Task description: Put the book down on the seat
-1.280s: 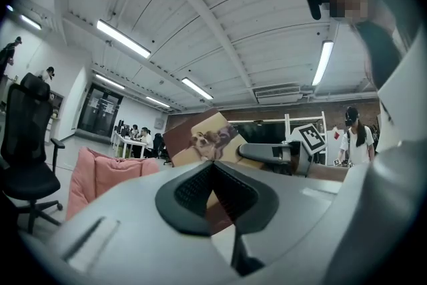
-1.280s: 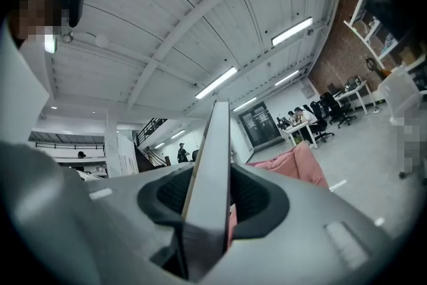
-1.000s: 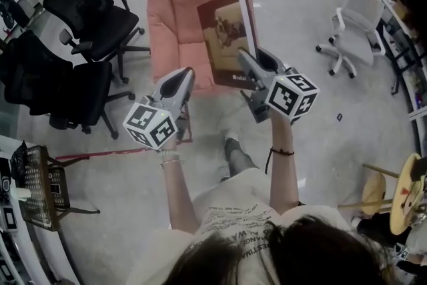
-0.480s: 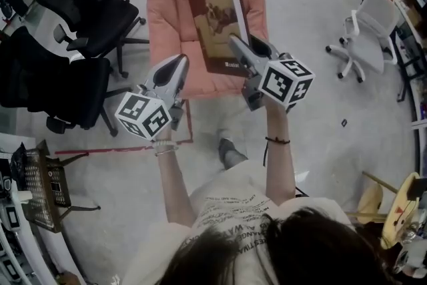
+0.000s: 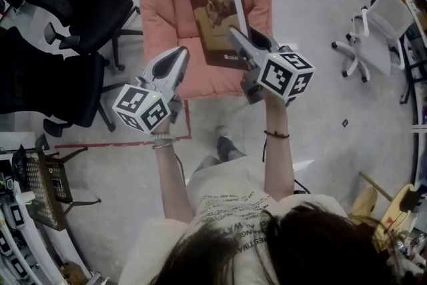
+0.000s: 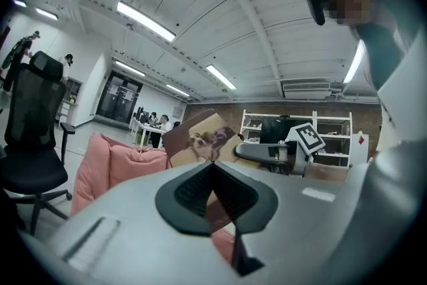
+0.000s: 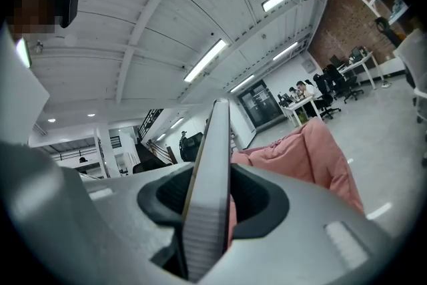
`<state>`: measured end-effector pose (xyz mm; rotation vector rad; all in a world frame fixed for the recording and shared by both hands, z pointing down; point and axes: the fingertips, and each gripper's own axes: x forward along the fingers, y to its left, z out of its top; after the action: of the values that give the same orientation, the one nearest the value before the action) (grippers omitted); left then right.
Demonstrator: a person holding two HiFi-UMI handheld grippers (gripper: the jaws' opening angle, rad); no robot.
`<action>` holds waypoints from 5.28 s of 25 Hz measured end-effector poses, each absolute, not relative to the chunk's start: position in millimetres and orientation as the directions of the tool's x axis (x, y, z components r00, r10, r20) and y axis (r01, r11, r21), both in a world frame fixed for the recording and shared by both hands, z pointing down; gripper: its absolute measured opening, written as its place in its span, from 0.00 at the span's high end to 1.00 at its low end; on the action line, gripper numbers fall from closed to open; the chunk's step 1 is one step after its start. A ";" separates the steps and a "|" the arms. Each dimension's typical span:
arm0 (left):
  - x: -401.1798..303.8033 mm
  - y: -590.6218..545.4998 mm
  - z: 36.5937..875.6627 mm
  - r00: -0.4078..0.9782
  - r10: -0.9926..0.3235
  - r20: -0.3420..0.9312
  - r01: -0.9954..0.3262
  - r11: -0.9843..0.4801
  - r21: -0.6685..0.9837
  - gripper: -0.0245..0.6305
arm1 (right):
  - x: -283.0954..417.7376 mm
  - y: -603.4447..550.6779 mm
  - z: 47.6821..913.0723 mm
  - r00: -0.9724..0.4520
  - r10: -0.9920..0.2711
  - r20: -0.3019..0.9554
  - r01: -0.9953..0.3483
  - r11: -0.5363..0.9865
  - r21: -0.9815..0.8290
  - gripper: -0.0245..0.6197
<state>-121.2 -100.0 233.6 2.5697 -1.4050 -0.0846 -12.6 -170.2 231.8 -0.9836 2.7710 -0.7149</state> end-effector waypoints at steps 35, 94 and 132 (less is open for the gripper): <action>-199.6 -244.5 357.2 0.604 -0.770 0.208 -0.768 -0.491 0.412 0.98 | -114.8 -301.3 358.2 -0.774 -0.570 0.277 -0.618 0.584 -0.526 0.72; -198.2 -291.3 684.9 0.656 -0.575 0.490 -0.730 -0.319 0.604 0.98 | -168.0 -356.8 717.2 -0.801 -0.238 0.549 -0.572 0.572 -0.588 0.72; -164.9 -278.8 711.7 0.712 -0.483 0.509 -0.685 -0.322 0.653 0.98 | -103.8 -365.6 776.4 -0.519 -0.276 0.809 -0.775 0.552 -0.308 0.62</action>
<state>-164.9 -278.8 711.7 1.9864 -0.8945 0.2731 -103.8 -365.6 776.4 -1.3688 3.3493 -1.4269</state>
